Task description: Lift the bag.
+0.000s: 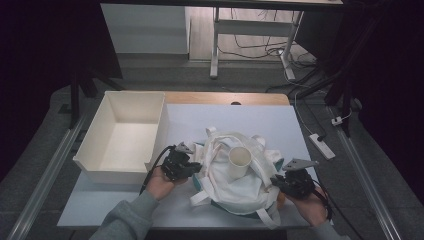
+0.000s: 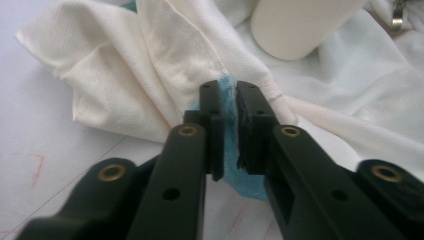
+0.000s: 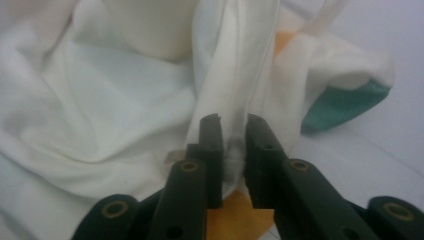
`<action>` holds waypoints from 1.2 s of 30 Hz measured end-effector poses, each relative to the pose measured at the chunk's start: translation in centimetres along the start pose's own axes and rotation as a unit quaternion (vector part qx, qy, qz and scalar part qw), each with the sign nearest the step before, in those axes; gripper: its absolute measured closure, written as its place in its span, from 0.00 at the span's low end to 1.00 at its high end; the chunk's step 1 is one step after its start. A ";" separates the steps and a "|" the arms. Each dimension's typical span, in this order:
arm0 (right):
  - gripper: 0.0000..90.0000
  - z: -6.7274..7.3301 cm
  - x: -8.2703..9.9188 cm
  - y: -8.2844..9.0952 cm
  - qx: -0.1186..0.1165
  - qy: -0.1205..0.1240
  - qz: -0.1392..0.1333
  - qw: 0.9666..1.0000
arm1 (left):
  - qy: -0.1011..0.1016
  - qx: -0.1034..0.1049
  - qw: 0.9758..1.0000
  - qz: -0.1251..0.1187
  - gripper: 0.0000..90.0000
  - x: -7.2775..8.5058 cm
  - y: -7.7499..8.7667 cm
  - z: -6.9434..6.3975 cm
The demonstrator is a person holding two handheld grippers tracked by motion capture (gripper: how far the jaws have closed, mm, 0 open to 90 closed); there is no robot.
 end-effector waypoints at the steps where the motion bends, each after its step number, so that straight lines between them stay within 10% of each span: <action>1: 0.91 0.2 -0.3 0.3 0.002 0.006 -0.008 1.000 | -0.003 -0.002 1.000 -0.006 0.94 -0.1 0.3 -0.1; 8: 0.92 1.5 -2.6 3.0 0.031 0.045 -0.070 0.996 | 0.003 0.004 0.998 -0.069 0.95 -1.7 4.0 0.6; 16: 0.93 0.0 -5.7 6.7 0.043 0.041 -0.158 0.986 | 0.023 -0.007 0.989 -0.148 0.96 -4.1 8.5 2.6; 29: 0.94 -0.9 -13.2 11.6 0.090 0.074 -0.265 0.957 | 0.076 -0.033 0.963 -0.258 0.96 -7.4 14.6 7.9; 36: 0.94 -2.2 -15.1 9.6 0.109 0.073 -0.245 0.960 | 0.078 -0.042 0.972 -0.216 0.96 -7.5 11.7 8.5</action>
Point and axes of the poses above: each handheld gripper's, and its own axes: y roughly backward along the jaws, x roughly out of its underside, z roughly to its left, the point moved 5 cm from there along -y, roughly forward along the jaws, and after that the axes turned 13 degrees about -x, right-handed, at the moved point
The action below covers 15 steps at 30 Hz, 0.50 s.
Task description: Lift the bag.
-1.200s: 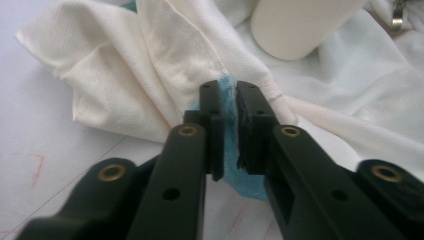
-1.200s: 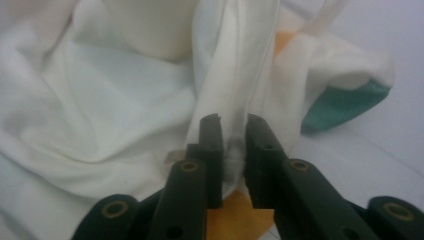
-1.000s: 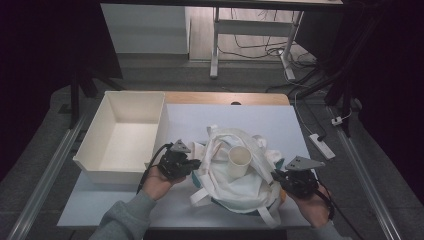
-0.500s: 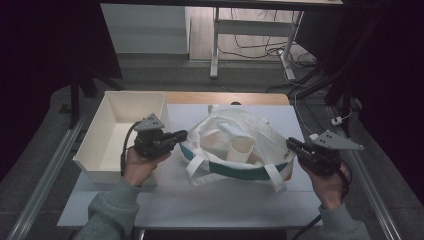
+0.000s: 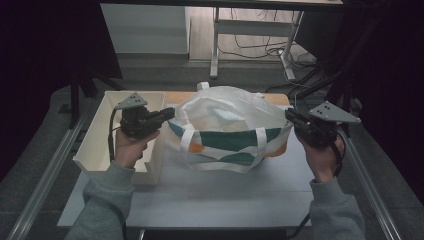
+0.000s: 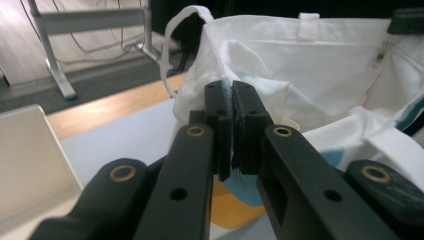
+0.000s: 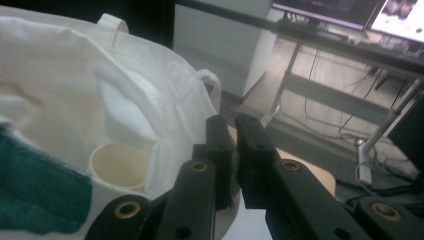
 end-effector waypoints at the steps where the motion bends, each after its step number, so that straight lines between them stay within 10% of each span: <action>1: 0.94 -0.3 0.3 -0.6 0.002 -0.004 0.005 1.000 | 0.000 -0.003 1.000 0.008 0.96 0.3 -0.5 0.0; 15: 0.94 -3.0 5.3 -6.4 0.012 -0.038 0.076 0.996 | -0.026 -0.016 0.996 0.083 0.94 2.0 -4.5 -0.4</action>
Point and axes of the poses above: each handheld gripper's, and its own axes: y roughly backward along the jaws, x roughly out of its underside, z roughly to its left, the point moved 5 cm from there along -y, roughly forward along the jaws, and after that the axes turned 13 degrees about -x, right-handed, at the moved point
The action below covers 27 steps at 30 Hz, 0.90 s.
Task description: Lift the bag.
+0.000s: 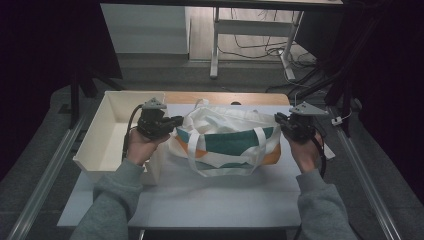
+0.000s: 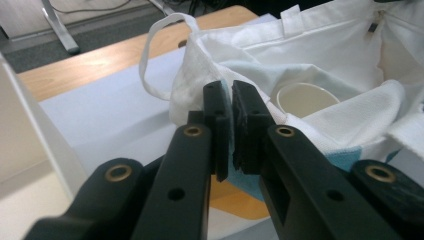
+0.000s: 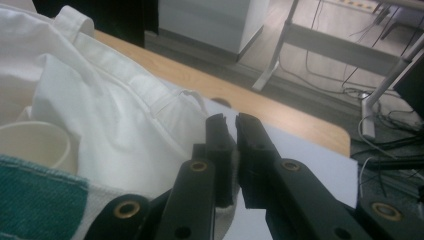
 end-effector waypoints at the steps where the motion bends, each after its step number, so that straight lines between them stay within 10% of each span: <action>1: 0.94 0.0 0.3 -0.1 -0.002 -0.002 0.003 1.000 | -0.002 0.001 1.000 0.002 0.94 0.0 -0.1 -0.1; 11: 0.92 -0.9 1.6 -1.3 -0.028 -0.018 0.012 0.999 | 0.009 0.015 1.000 0.020 0.89 -0.1 -1.6 -0.3; 14: 0.66 -1.0 1.5 -1.6 -0.039 -0.021 -0.003 0.999 | 0.022 0.026 0.999 0.015 0.64 -0.2 -1.4 -0.5; 20: 0.44 0.6 0.7 1.8 -0.081 -0.025 -0.066 0.994 | 0.001 0.036 0.999 -0.018 0.36 -0.2 2.4 -1.7; 27: 0.41 2.3 3.7 5.8 -0.109 -0.021 -0.069 0.991 | -0.004 0.040 0.998 -0.042 0.30 4.1 8.0 -0.9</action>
Point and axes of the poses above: each handheld gripper's, and its own axes: y roughly backward along the jaws, x roughly out of its underside, z roughly to its left, the point moved 5 cm from there along -y, roughly forward along the jaws, and after that the axes turned 13 degrees about -x, right-handed, at the moved point
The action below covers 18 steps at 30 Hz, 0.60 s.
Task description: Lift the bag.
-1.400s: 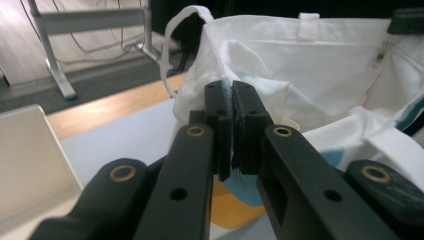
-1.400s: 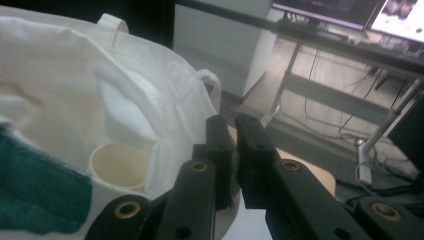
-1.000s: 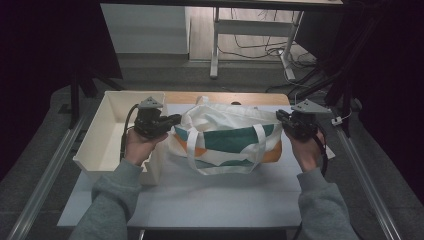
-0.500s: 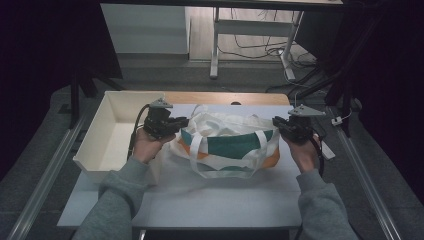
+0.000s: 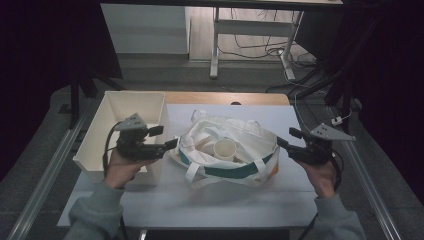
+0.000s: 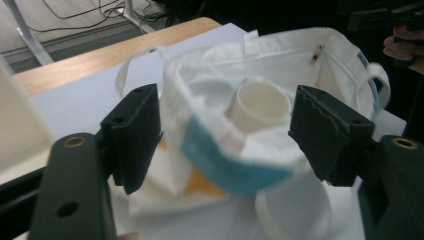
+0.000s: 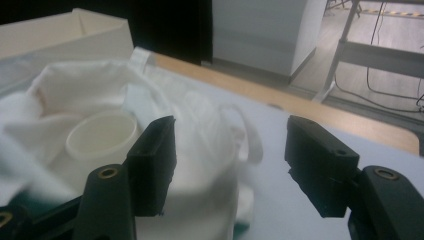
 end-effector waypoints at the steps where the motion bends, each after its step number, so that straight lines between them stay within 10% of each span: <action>1: 0.41 0.2 0.6 0.5 0.000 -0.001 0.003 1.000 | 0.003 -0.001 1.000 0.000 0.30 0.8 0.6 0.2; 18: 0.40 1.3 6.7 1.0 -0.013 0.014 0.074 0.997 | 0.014 -0.032 0.998 0.045 0.21 7.7 0.5 1.8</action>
Point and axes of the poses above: each handheld gripper's, and its own axes: y roughly backward along the jaws, x roughly out of its underside, z roughly to its left, the point moved 5 cm from there along -y, roughly forward along the jaws, and after that the axes turned 13 degrees about -x, right-handed, at the moved point
